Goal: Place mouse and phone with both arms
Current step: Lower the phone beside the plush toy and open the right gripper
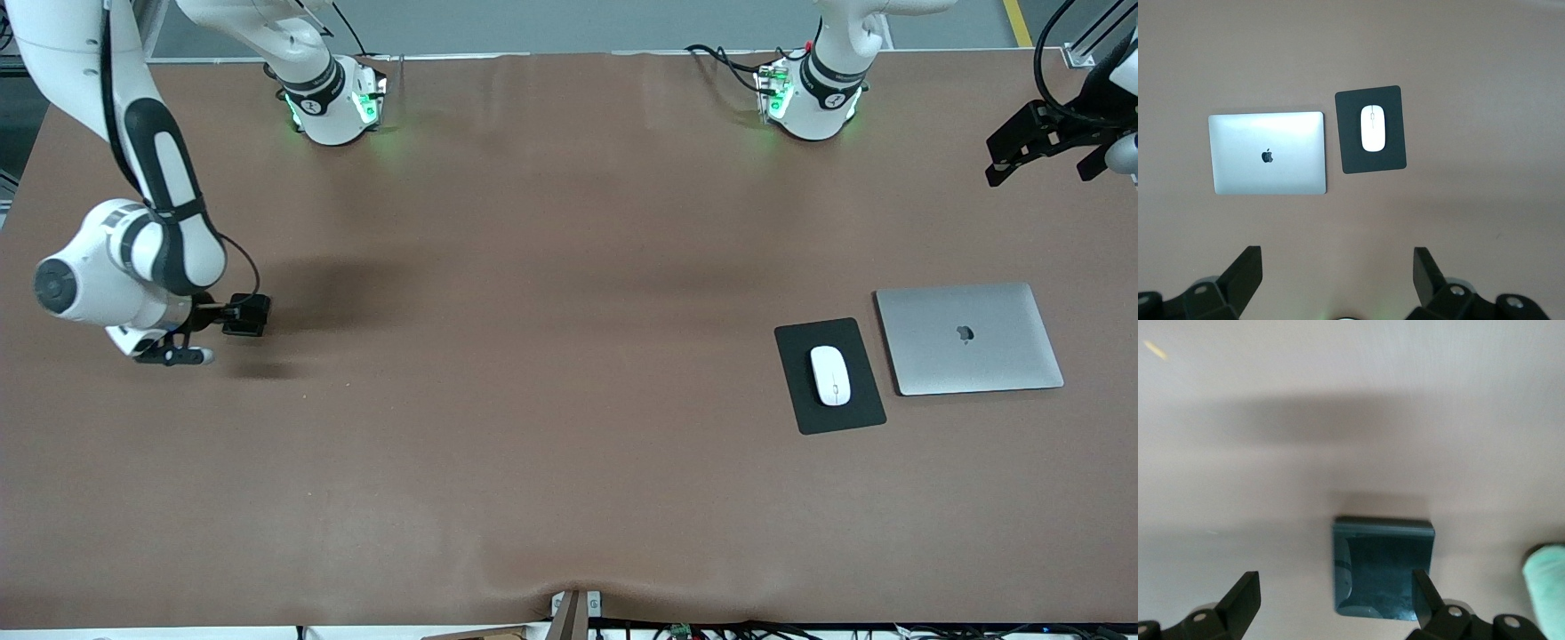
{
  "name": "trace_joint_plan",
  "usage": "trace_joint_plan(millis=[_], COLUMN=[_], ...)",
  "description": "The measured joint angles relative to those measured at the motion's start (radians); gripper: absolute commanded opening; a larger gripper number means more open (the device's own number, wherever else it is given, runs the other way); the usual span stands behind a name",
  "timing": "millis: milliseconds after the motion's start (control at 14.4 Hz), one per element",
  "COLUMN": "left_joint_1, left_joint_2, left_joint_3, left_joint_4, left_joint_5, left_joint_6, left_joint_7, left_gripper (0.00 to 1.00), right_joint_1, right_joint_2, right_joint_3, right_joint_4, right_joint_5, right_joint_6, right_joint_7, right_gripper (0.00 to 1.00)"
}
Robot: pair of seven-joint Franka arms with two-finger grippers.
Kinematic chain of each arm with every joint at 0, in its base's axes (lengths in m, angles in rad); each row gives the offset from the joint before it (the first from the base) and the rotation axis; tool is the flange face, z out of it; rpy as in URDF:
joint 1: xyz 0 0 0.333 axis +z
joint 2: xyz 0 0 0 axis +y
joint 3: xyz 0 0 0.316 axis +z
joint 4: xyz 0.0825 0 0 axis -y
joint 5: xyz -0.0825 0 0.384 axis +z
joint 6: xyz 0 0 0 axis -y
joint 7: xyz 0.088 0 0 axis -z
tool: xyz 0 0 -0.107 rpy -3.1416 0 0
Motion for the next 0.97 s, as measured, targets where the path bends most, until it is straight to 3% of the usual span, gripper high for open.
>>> trace_joint_plan(millis=[348,696,974], left_joint_1=[0.0,0.0,-0.002], left_joint_2=[0.0,0.0,0.0], left_joint_3=[0.0,-0.002,-0.004], left_joint_4=[0.0,0.0,0.0], left_joint_5=[0.0,0.0,0.0], left_joint_6=[0.0,0.0,0.0], left_joint_7=[0.0,0.0,-0.001], left_gripper=[1.0,1.0,1.0], right_joint_1=[0.0,-0.016,-0.023], right_joint_2=[-0.01,-0.005,0.004], right_joint_3=[-0.001,-0.009,-0.019], right_joint_4=[0.243,0.557,0.682], right_joint_5=[0.001,-0.002,-0.018], right_joint_6=[-0.137,-0.491,-0.594], right_joint_7=[0.0,0.0,0.0], right_gripper=[1.0,1.0,1.0])
